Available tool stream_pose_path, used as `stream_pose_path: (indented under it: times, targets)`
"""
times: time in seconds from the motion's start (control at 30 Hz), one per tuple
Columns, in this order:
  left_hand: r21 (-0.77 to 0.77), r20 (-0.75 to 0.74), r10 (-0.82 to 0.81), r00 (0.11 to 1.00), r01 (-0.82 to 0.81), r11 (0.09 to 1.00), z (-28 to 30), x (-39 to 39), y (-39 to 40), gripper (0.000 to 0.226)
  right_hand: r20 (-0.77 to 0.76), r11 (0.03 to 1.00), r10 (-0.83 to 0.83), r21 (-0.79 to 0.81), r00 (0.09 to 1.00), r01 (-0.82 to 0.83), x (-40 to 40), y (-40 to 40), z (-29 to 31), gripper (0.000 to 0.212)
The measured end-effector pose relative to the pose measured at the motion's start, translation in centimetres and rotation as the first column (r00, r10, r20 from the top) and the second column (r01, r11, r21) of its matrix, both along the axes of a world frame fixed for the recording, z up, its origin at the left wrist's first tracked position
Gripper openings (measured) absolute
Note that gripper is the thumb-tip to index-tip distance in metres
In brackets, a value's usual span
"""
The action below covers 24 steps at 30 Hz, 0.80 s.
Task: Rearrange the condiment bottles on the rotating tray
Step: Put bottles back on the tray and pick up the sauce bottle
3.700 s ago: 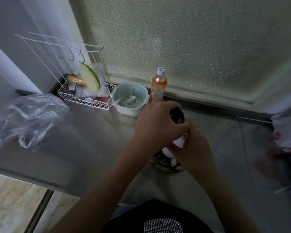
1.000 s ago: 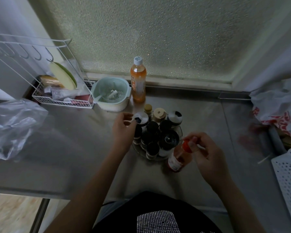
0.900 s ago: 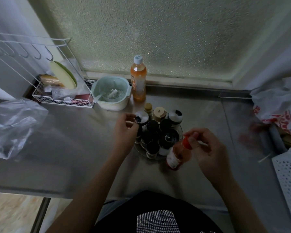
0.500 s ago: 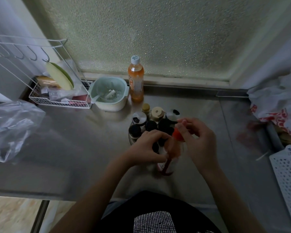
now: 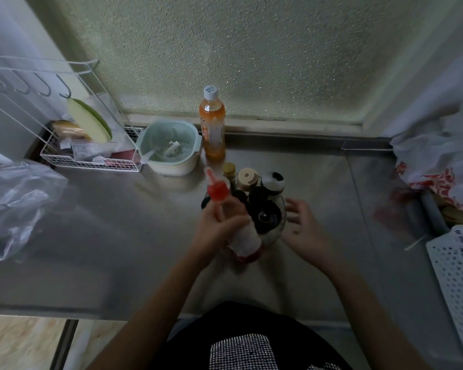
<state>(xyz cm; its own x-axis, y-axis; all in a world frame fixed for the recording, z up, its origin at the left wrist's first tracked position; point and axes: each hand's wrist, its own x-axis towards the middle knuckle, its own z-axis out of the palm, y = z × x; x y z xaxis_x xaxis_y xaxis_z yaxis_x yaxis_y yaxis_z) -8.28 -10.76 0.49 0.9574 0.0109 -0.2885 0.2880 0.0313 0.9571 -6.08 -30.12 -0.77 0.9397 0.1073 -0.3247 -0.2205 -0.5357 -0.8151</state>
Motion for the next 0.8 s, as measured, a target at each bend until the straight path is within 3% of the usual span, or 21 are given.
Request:
stream_pose_path:
  times: [0.03,0.1,0.23,0.37,0.47,0.53,0.6,0.67,0.8]
  targets:
    - [-0.018,-0.006,0.029,1.0,-0.029,0.999,0.1,0.3,0.4,0.02,-0.037,0.994,0.099,-0.041,0.994,-0.101,-0.3,0.3,-0.8,0.067]
    - [-0.011,-0.009,0.029,1.0,-0.029,1.0,0.4,0.8,0.9,0.017,-0.002,0.988,0.148,-0.055,0.989,-0.147,-0.9,1.3,-1.7,0.075]
    - [0.003,-0.036,-0.054,0.998,0.054,0.999,0.4,0.7,0.7,0.019,0.076,1.0,0.007,0.005,0.997,-0.008,-1.1,2.5,-2.0,0.065]
    - [0.038,-0.054,-0.177,0.983,0.179,0.983,-0.3,0.2,0.5,0.027,0.095,0.992,0.126,0.015,0.987,-0.128,-0.1,1.5,-0.6,0.063]
    - [0.098,-0.034,-0.212,0.977,0.214,0.972,-0.5,0.2,0.4,0.04,0.268,0.997,0.08,-0.023,0.96,-0.076,2.9,1.8,2.7,0.051]
    - [0.11,-0.036,-0.203,0.979,0.205,0.972,-0.4,0.1,0.2,0.041,0.375,0.97,0.231,-0.164,0.898,-0.181,5.5,3.8,4.6,0.048]
    - [0.113,-0.037,-0.193,0.98,0.196,0.974,-0.5,0.1,0.1,0.04,0.316,0.884,0.447,-0.3,0.837,-0.359,8.3,7.1,4.9,0.05]
    - [0.131,-0.047,-0.2,0.979,0.205,0.97,-0.4,0.2,0.1,0.044,0.13,0.77,0.591,-0.383,0.796,-0.51,10.4,10.2,4.1,0.056]
    - [0.132,-0.046,-0.251,0.967,0.255,0.958,0.1,0.5,0.4,0.044,-0.135,0.389,0.761,-0.689,0.635,-0.612,12.7,13.4,1.6,0.068]
